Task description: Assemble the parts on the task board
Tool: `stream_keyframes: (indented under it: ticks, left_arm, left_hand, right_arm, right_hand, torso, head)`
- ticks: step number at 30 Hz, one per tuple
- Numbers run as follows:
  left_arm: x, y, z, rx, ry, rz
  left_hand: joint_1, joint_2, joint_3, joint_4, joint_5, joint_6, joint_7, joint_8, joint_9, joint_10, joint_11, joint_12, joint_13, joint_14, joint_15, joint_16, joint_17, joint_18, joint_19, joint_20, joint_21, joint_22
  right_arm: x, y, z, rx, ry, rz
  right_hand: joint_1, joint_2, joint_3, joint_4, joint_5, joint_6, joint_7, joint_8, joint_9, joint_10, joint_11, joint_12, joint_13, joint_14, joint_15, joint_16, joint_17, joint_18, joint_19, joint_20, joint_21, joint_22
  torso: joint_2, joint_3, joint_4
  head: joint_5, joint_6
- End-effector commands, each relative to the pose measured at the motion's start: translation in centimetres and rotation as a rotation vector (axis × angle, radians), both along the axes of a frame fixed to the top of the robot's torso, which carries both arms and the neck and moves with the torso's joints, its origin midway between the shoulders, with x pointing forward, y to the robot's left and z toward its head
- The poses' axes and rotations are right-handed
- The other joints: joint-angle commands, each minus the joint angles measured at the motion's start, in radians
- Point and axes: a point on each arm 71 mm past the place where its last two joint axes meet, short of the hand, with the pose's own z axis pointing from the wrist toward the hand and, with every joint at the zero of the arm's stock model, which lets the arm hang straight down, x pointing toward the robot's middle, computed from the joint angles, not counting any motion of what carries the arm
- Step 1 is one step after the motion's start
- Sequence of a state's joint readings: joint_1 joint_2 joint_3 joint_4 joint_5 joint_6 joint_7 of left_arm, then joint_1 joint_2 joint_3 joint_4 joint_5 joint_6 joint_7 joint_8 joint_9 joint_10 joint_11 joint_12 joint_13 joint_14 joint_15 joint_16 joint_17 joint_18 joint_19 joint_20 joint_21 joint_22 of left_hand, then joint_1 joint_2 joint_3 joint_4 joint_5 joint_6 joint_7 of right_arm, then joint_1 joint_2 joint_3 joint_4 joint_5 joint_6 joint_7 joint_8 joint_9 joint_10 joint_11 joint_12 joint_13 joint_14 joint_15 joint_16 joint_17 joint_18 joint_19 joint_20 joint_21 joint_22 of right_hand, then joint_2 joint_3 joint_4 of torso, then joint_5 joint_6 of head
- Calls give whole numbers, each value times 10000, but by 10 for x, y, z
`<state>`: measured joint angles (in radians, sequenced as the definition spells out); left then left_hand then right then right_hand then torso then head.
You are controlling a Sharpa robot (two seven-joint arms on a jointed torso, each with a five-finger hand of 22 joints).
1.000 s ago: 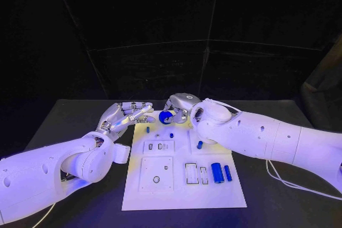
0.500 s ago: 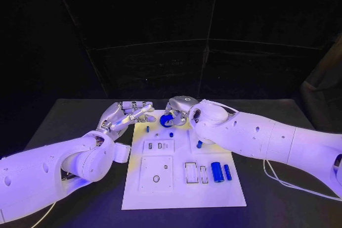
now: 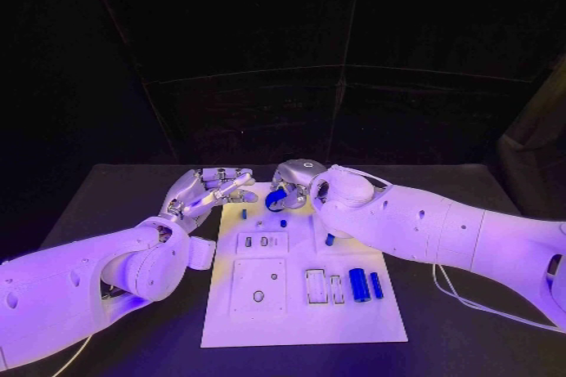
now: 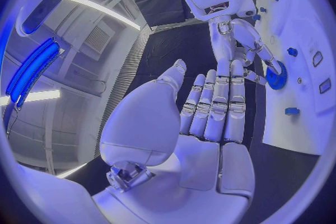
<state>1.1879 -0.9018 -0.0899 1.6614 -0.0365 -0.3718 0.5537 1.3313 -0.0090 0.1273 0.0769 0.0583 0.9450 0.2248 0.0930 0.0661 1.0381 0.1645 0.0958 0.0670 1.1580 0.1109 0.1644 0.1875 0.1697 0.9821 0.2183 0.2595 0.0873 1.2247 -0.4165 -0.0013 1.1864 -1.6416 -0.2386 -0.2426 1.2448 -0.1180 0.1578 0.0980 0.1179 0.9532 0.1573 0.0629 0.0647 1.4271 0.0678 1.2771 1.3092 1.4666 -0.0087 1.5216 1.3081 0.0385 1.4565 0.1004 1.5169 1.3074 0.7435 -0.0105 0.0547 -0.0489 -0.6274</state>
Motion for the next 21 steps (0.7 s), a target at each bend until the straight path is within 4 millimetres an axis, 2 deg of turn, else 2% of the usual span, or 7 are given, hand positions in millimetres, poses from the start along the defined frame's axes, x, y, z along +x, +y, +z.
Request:
stream_keyframes:
  ticks: [1, 6, 17, 21]
  left_arm:
    - [0, -1, 2, -41, -86, -122]
    - [0, -1, 2, -38, -87, -117]
    - [0, 0, 2, -26, -87, -95]
    - [0, 0, 2, -19, -82, -84]
  left_hand:
    - [-18, 90, -21, -48, -48, -5, 30, -36, -8, 32, 57, -61, -11, -53, 41, -37, 11, 138, -34, 67, -66, -9]
    - [-31, 93, -30, -47, -49, -5, 31, -41, -8, 32, 59, -68, -11, -54, 43, -48, 15, 138, -35, 69, -73, -14]
    - [-38, 95, -34, -46, -49, -5, 32, -44, -8, 31, 60, -72, -11, -54, 44, -53, 17, 138, -35, 70, -76, -17]
    - [-38, 95, -34, -46, -49, -5, 32, -44, -8, 31, 60, -72, -11, -54, 44, -53, 17, 138, -35, 70, -76, -17]
  right_arm:
    - [0, -1, -1, -284, 80, -7]
    - [0, -2, -1, -383, 182, 25]
    - [1, -9, -2, -344, 236, -99]
    - [2, -13, -4, -386, 558, -165]
  right_hand:
    - [-148, -57, -247, 155, -59, -93, -13, 6, 11, -87, 15, -85, 128, 748, 65, -54, 1276, -30, -5, 93, -45, 1102]
    - [-185, -33, -450, 329, -33, -52, -19, 41, 32, -72, 14, -75, 137, 752, 70, -51, 1295, -34, 8, 106, -40, 1122]
    - [-168, 96, -553, 466, 17, 57, -45, 81, 49, -39, -7, -39, 167, 758, 56, -44, 1320, -39, 30, 100, -31, 1151]
    - [-418, 238, -753, 791, 143, 20, -34, 40, 32, -27, 1, -30, 177, 759, 58, -48, 1323, -39, 26, 96, -35, 1148]
  torso:
    - [-2, -3, 2]
    - [3, 2, -15]
    - [1, 3, 0]
    - [-1, 0, -12]
  head:
    - [-5, -12]
    - [8, -14]
    - [-8, -22]
    - [-15, -18]
